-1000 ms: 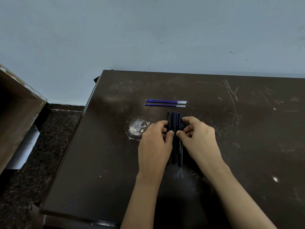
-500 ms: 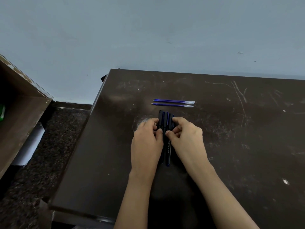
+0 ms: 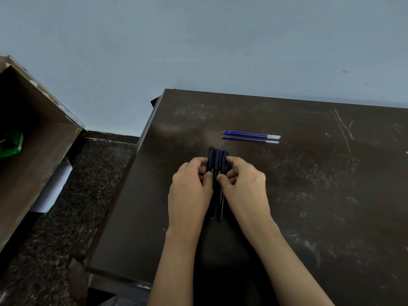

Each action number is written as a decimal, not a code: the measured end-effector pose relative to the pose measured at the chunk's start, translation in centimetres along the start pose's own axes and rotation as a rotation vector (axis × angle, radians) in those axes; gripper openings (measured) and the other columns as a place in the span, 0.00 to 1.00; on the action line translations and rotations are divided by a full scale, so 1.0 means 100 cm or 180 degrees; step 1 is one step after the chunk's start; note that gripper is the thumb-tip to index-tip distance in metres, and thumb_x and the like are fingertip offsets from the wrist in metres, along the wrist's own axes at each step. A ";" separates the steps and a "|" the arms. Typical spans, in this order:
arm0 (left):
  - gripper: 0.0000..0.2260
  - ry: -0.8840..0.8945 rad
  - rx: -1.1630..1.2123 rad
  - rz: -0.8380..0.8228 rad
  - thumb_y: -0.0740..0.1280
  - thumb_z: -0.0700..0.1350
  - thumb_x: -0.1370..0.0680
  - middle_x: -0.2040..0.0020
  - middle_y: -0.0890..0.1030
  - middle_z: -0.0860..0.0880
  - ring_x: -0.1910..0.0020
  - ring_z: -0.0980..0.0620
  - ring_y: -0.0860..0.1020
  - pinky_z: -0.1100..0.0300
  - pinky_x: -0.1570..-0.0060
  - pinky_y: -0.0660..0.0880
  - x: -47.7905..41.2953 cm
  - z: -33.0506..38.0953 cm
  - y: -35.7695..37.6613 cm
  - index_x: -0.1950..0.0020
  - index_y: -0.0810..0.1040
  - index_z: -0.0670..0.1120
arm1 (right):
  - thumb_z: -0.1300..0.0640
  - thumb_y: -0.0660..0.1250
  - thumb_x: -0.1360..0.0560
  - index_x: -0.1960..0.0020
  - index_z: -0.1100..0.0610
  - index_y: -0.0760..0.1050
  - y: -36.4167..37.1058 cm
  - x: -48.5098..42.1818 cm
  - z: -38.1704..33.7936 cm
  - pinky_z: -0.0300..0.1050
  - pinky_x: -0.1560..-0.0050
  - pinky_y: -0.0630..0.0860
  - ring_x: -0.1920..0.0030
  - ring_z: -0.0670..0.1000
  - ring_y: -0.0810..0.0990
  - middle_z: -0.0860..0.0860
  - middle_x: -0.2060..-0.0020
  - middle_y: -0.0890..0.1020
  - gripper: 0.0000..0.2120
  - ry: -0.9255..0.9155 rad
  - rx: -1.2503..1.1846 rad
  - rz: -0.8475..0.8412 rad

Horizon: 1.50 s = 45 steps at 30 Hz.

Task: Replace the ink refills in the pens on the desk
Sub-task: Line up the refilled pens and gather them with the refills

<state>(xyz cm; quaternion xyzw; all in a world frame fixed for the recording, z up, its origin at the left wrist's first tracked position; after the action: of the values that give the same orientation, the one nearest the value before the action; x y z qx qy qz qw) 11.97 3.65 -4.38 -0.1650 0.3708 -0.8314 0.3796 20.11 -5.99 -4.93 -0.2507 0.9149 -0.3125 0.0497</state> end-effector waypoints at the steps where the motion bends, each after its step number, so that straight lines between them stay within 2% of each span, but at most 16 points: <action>1: 0.14 -0.0020 0.0000 0.0000 0.67 0.43 0.23 0.52 0.77 0.55 0.57 0.57 0.77 0.70 0.60 0.70 0.000 -0.001 -0.001 0.38 0.77 0.51 | 0.60 0.68 0.26 0.33 0.54 0.72 0.000 0.000 0.000 0.42 0.50 0.76 0.57 0.47 0.78 0.50 0.56 0.79 0.22 -0.0011 0.0009 0.0018; 7: 0.13 0.0002 -0.0035 -0.0013 0.67 0.43 0.23 0.53 0.78 0.54 0.58 0.58 0.78 0.65 0.59 0.74 0.000 -0.001 -0.002 0.39 0.77 0.51 | 0.60 0.68 0.26 0.34 0.54 0.72 -0.001 0.001 0.002 0.36 0.55 0.73 0.59 0.45 0.77 0.50 0.56 0.79 0.20 -0.0020 0.0066 0.0076; 11: 0.13 -0.0040 -0.0059 -0.0030 0.67 0.44 0.24 0.53 0.78 0.54 0.58 0.58 0.77 0.69 0.61 0.71 0.000 -0.001 -0.003 0.39 0.77 0.52 | 0.60 0.68 0.26 0.35 0.54 0.72 -0.002 0.001 0.002 0.39 0.52 0.75 0.56 0.47 0.77 0.50 0.55 0.78 0.20 -0.0024 0.0120 0.0114; 15: 0.14 -0.0020 -0.0036 -0.0081 0.68 0.44 0.24 0.54 0.79 0.55 0.58 0.59 0.78 0.62 0.58 0.77 0.001 0.000 -0.002 0.39 0.77 0.52 | 0.60 0.67 0.25 0.36 0.54 0.73 -0.004 0.002 0.003 0.34 0.56 0.71 0.57 0.45 0.76 0.49 0.55 0.77 0.18 -0.0027 0.0142 0.0151; 18: 0.14 -0.0012 -0.0011 -0.0103 0.68 0.44 0.24 0.54 0.79 0.55 0.58 0.58 0.78 0.58 0.56 0.79 0.001 0.001 -0.002 0.39 0.76 0.53 | 0.60 0.67 0.26 0.35 0.54 0.72 -0.003 0.001 0.004 0.37 0.54 0.73 0.56 0.47 0.77 0.49 0.55 0.78 0.19 -0.0028 0.0144 0.0146; 21: 0.14 0.0000 0.0012 -0.0108 0.68 0.44 0.24 0.54 0.79 0.55 0.58 0.57 0.78 0.57 0.56 0.79 0.001 0.002 -0.002 0.39 0.76 0.53 | 0.59 0.68 0.26 0.34 0.54 0.72 -0.003 -0.001 0.005 0.30 0.59 0.70 0.57 0.44 0.77 0.49 0.55 0.78 0.21 -0.0045 0.0162 0.0124; 26: 0.14 0.0029 0.0058 -0.0100 0.68 0.44 0.24 0.55 0.79 0.54 0.58 0.57 0.79 0.56 0.55 0.79 0.002 0.003 -0.002 0.39 0.76 0.53 | 0.59 0.68 0.26 0.33 0.54 0.72 -0.003 -0.001 0.006 0.34 0.57 0.71 0.58 0.44 0.76 0.49 0.56 0.78 0.21 -0.0083 0.0090 0.0079; 32: 0.14 0.0028 0.0065 -0.0098 0.68 0.45 0.24 0.55 0.79 0.54 0.58 0.56 0.79 0.53 0.55 0.79 0.002 0.004 -0.002 0.39 0.77 0.53 | 0.59 0.67 0.25 0.33 0.54 0.72 -0.002 -0.002 0.007 0.25 0.64 0.66 0.62 0.41 0.75 0.49 0.56 0.78 0.21 -0.0118 0.0024 0.0076; 39: 0.14 0.0051 0.0067 -0.0106 0.67 0.44 0.24 0.55 0.79 0.54 0.57 0.55 0.79 0.53 0.55 0.79 0.002 0.004 -0.001 0.39 0.76 0.53 | 0.59 0.68 0.25 0.33 0.55 0.72 -0.003 -0.001 0.006 0.28 0.60 0.68 0.61 0.42 0.75 0.49 0.56 0.79 0.21 -0.0151 0.0028 0.0070; 42: 0.14 0.0064 0.0051 -0.0105 0.67 0.44 0.24 0.55 0.79 0.54 0.57 0.56 0.78 0.54 0.55 0.79 0.002 0.004 -0.001 0.39 0.76 0.53 | 0.59 0.68 0.25 0.33 0.55 0.72 -0.004 -0.001 0.006 0.26 0.63 0.67 0.62 0.41 0.75 0.49 0.56 0.78 0.21 -0.0155 0.0042 0.0073; 45: 0.14 0.0076 0.0046 -0.0099 0.67 0.44 0.24 0.54 0.79 0.54 0.57 0.56 0.78 0.54 0.55 0.79 0.002 0.005 -0.001 0.39 0.76 0.53 | 0.59 0.68 0.25 0.33 0.55 0.72 -0.003 -0.001 0.006 0.30 0.59 0.70 0.59 0.43 0.76 0.50 0.55 0.79 0.21 -0.0125 0.0007 0.0066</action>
<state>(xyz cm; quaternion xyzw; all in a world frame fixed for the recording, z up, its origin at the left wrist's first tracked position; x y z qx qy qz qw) 12.01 3.31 -3.99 -0.1581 0.3667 -0.8418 0.3633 20.45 -6.50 -5.21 -0.2472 0.9160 -0.3079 0.0711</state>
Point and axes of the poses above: each hand's wrist, its own x-axis away from the middle knuckle, its own y-axis out of the palm, z = x × y, the point moved 5 cm from there along -x, towards the middle knuckle
